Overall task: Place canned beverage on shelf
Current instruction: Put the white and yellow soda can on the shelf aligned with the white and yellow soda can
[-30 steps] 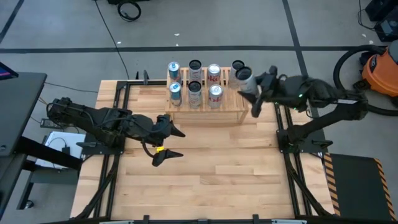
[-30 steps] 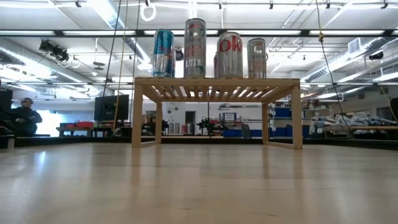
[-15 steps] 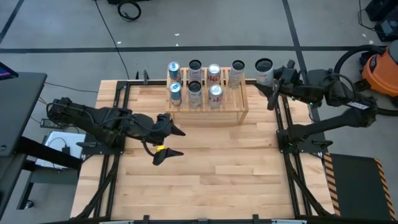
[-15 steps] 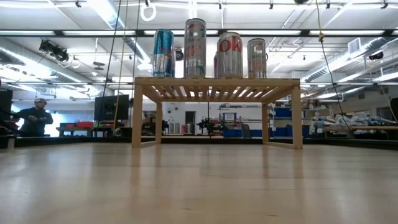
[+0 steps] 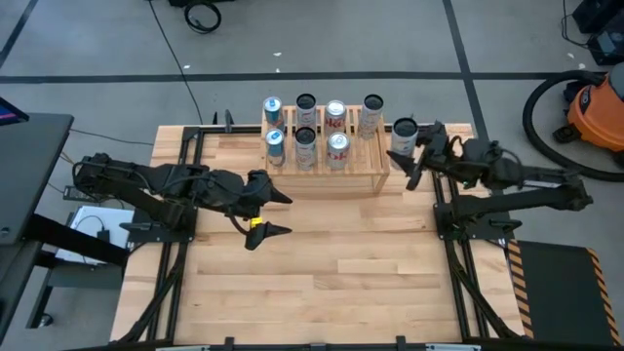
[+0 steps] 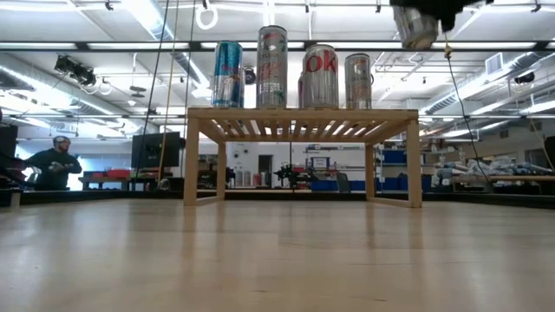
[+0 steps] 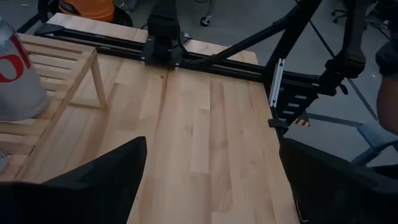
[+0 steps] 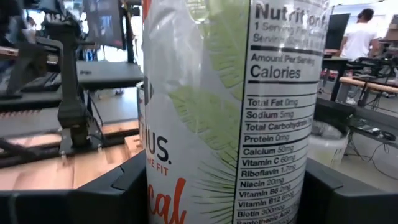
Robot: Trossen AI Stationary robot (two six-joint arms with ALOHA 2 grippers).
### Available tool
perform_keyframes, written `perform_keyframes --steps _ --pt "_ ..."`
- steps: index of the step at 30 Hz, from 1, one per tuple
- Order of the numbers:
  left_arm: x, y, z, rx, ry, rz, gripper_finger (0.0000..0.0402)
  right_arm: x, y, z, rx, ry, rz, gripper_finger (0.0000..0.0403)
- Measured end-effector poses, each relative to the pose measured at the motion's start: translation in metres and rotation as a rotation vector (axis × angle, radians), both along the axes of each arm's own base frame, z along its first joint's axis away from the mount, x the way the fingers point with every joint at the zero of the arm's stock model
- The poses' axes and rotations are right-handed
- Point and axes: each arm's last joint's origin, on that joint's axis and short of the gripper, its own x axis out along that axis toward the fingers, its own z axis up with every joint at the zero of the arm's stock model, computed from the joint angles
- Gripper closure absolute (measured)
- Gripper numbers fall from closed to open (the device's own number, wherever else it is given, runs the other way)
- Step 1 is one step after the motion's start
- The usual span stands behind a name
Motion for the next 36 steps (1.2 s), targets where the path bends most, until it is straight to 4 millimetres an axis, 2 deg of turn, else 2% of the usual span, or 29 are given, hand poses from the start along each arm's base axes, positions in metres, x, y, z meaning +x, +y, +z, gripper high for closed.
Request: perform_keyframes --steps 5,18,23,27,36 --pt "0.0 -0.002 0.0 -0.002 0.002 -0.007 0.0033 0.009 -0.003 -0.032 0.005 -0.09 -0.014 0.0139" --pt "-0.001 -0.002 -0.001 0.001 0.015 -0.007 0.0033 0.02 -0.011 -0.087 -0.064 -0.165 0.014 0.0137" --pt "-0.001 -0.002 -0.001 0.001 0.014 -0.007 0.0033 0.028 -0.021 -0.099 -0.057 -0.144 -0.012 0.0137" --pt "-0.001 -0.002 -0.001 0.001 0.015 -0.007 0.0033 0.035 -0.027 -0.102 -0.09 -0.14 0.038 0.0137" --pt "-0.001 -0.002 -0.001 0.005 0.014 -0.008 0.0033 0.047 -0.041 -0.115 -0.094 -0.088 0.027 0.0137"
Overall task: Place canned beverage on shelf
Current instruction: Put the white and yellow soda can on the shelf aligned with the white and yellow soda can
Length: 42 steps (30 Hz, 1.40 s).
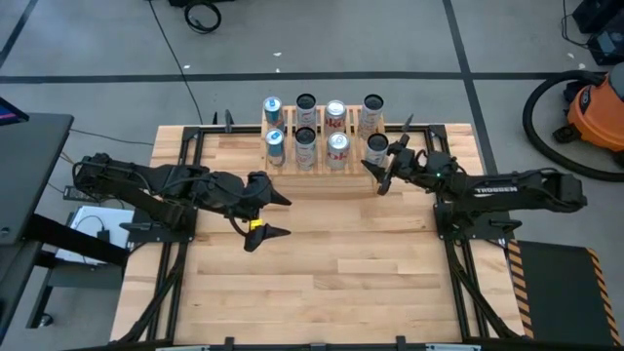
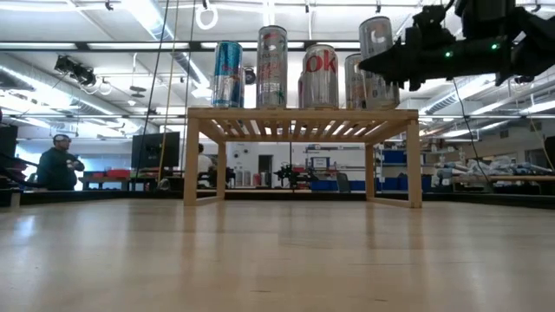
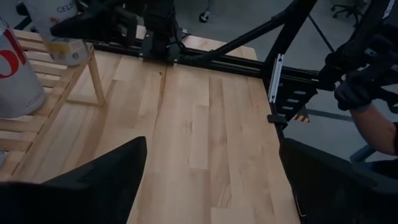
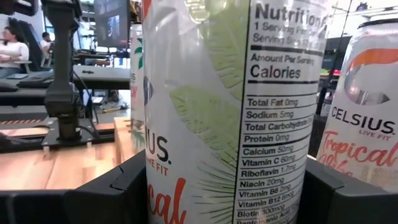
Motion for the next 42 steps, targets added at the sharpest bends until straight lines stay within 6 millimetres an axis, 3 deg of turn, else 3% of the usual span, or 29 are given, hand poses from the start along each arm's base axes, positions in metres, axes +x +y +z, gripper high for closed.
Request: perform_keyframes --steps 17,42 --pt "0.0 0.0 0.0 0.003 0.0 -0.001 0.0033 0.006 -0.019 -0.007 -0.011 -0.013 -0.015 0.0134" --pt "0.0 0.001 0.0 0.004 0.0 0.004 0.0033 0.005 -0.022 -0.008 0.021 -0.022 -0.024 0.0045"
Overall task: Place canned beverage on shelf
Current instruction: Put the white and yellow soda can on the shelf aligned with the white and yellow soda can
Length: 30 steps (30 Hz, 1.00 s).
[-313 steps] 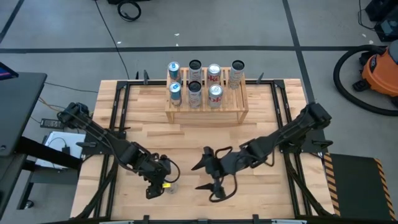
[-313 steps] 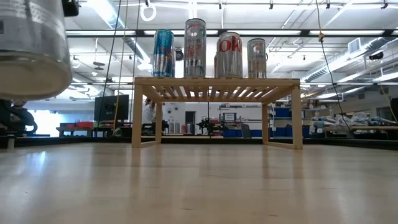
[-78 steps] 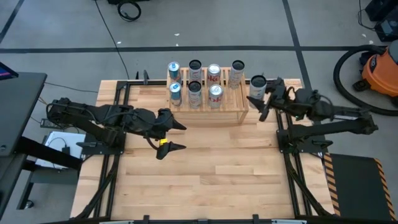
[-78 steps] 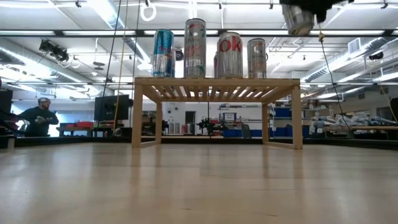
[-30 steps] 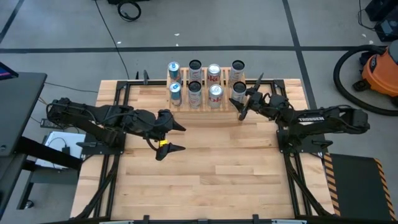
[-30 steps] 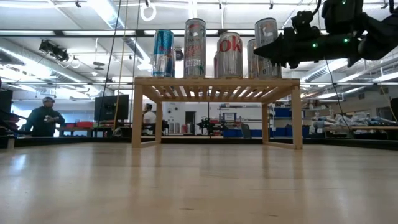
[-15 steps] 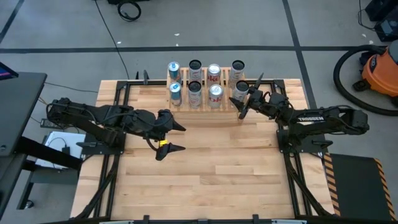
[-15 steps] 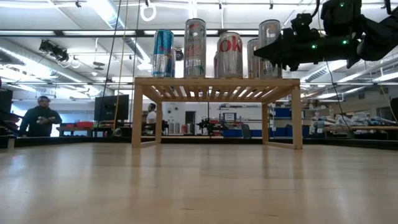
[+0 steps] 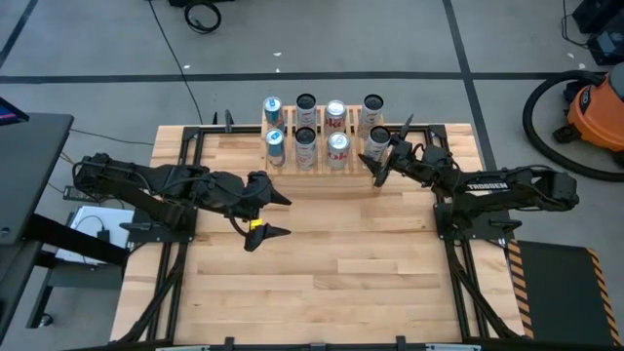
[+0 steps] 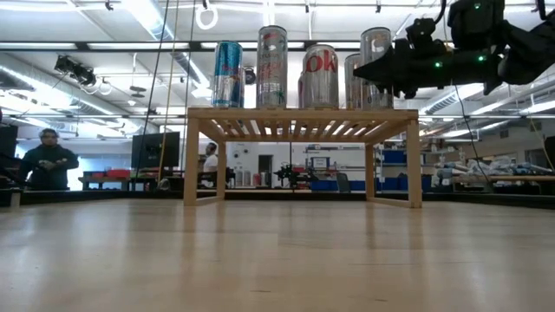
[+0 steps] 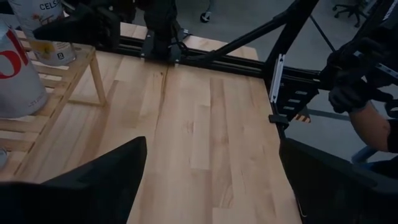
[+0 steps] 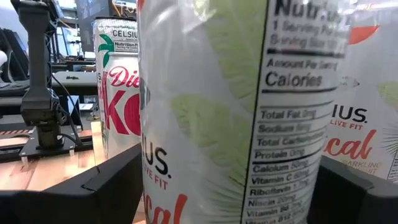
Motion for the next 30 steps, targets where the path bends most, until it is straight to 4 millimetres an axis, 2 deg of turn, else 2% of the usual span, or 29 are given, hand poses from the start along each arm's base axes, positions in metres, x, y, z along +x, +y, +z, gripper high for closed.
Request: perform_keyframes --steps 10,19,25,30 --pt "0.001 0.008 0.0 -0.022 0.007 0.043 0.0033 -0.009 0.004 0.014 -0.032 -0.069 0.002 0.0027" --pt "0.001 0.008 -0.001 -0.019 0.014 0.044 0.0033 -0.02 0.013 0.025 -0.042 -0.109 0.102 0.0027" --pt "-0.011 0.011 0.009 -0.031 -0.024 0.036 0.0033 -0.027 0.016 0.033 -0.07 -0.145 0.104 0.0027" --pt "-0.016 0.013 0.013 -0.036 -0.041 0.038 0.0033 -0.027 0.015 0.031 -0.064 -0.125 0.084 0.0027"
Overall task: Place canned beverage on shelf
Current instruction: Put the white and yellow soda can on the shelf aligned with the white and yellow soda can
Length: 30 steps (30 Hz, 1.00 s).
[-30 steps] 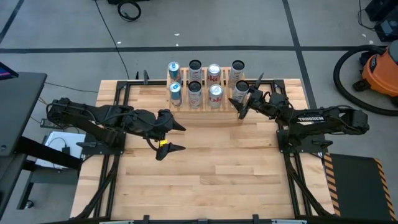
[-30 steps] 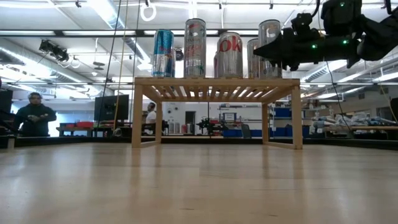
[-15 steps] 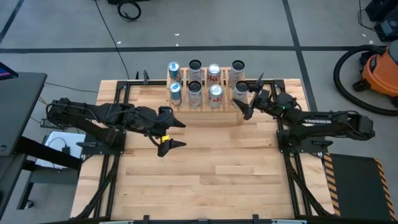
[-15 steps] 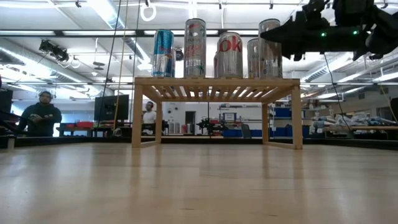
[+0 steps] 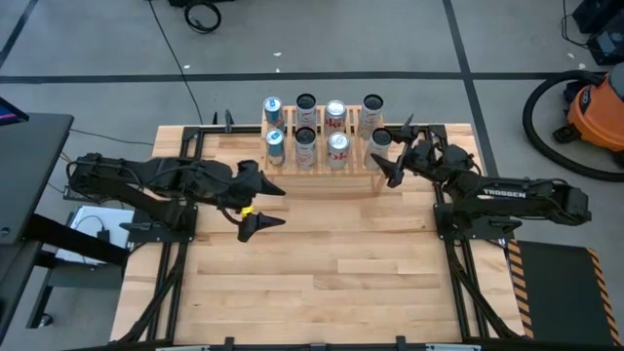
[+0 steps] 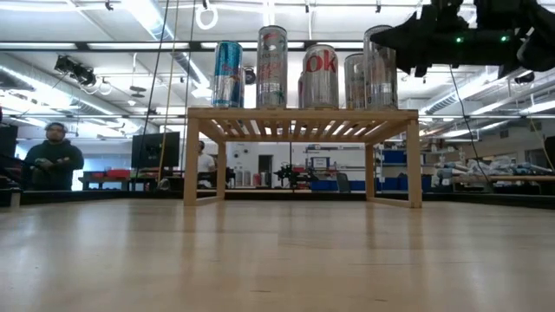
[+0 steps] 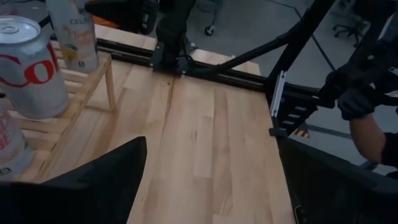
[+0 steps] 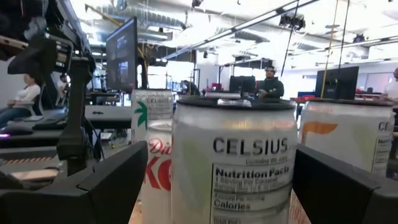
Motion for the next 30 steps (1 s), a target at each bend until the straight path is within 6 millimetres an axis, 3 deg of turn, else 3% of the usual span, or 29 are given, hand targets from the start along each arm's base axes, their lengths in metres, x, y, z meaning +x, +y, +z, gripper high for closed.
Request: perform_keyframes --steps 12,21,30 --pt "0.0 0.0 -0.002 0.003 0.016 -0.001 0.0033 0.001 -0.012 -0.006 0.007 0.046 -0.049 0.0027" --pt "0.0 0.004 -0.002 0.003 0.023 0.014 0.0033 -0.002 -0.014 -0.001 0.026 -0.02 0.032 0.0027" --pt "0.0 0.007 -0.004 -0.012 0.045 0.037 0.0033 0.0 -0.018 0.025 0.008 -0.091 0.079 0.0027"
